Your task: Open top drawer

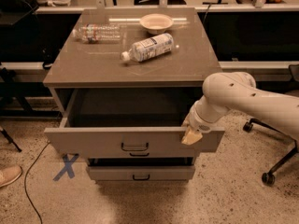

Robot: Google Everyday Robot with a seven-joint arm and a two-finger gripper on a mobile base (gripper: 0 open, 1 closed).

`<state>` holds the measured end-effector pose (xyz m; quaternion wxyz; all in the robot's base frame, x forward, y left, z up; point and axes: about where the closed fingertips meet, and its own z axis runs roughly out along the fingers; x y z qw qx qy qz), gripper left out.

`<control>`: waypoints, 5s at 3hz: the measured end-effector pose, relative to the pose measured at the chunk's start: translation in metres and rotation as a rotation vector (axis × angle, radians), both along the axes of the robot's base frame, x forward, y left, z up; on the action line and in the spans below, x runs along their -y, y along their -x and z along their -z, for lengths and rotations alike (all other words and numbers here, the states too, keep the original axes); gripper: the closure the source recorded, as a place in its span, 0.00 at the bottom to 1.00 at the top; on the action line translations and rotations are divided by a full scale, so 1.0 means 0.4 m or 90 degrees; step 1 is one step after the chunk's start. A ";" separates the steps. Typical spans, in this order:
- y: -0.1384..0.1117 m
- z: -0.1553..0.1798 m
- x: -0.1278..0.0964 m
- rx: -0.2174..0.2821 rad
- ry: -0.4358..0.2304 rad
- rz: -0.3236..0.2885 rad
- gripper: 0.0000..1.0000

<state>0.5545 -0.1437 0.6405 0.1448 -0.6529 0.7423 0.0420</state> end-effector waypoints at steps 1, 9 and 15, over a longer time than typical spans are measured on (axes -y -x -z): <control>-0.001 0.001 0.000 -0.003 -0.004 0.001 0.35; -0.179 -0.088 -0.009 -0.057 -0.046 0.389 1.00; 0.164 -0.016 0.046 -0.204 -0.028 0.589 1.00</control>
Offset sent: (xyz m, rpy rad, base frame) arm 0.0074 -0.0092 0.0500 0.1033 -0.0089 -0.0760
